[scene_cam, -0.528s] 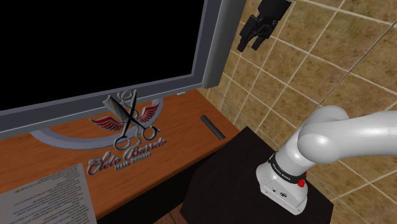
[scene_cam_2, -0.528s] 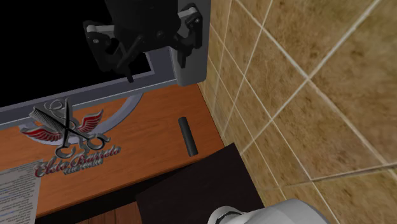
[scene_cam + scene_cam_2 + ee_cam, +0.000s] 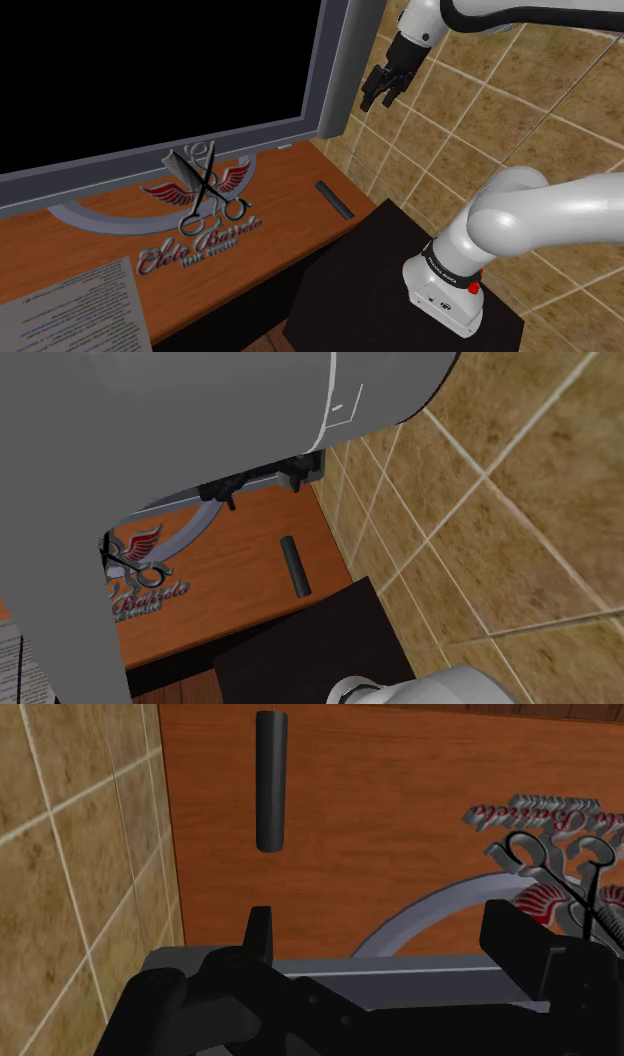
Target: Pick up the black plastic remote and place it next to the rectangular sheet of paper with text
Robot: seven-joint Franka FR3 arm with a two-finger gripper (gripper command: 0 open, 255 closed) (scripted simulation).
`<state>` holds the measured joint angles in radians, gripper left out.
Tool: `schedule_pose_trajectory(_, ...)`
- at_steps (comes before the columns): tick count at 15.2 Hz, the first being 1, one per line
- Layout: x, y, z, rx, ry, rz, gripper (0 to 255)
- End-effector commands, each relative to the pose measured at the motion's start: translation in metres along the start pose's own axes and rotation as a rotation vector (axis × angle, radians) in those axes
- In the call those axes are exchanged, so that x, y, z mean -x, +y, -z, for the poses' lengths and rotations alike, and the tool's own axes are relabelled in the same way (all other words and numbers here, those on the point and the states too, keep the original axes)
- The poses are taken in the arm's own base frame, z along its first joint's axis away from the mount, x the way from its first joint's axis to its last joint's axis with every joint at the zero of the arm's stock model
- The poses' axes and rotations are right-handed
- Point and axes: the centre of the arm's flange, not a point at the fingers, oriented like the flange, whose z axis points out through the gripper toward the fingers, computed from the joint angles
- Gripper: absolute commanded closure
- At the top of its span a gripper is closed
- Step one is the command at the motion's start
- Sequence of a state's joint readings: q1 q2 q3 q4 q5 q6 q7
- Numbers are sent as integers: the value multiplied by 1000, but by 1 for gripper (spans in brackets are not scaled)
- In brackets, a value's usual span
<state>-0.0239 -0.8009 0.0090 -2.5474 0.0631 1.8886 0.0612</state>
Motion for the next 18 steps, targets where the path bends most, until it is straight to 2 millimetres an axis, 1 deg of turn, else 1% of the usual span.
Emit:
schedule_pose_trajectory(1,-2,4,-25,-1,-9,-11,0)
schedule_pose_trajectory(9,-3,24,-129,-3,-50,-52,0)
schedule_pose_trajectory(18,2,45,-246,-6,-96,-99,0)
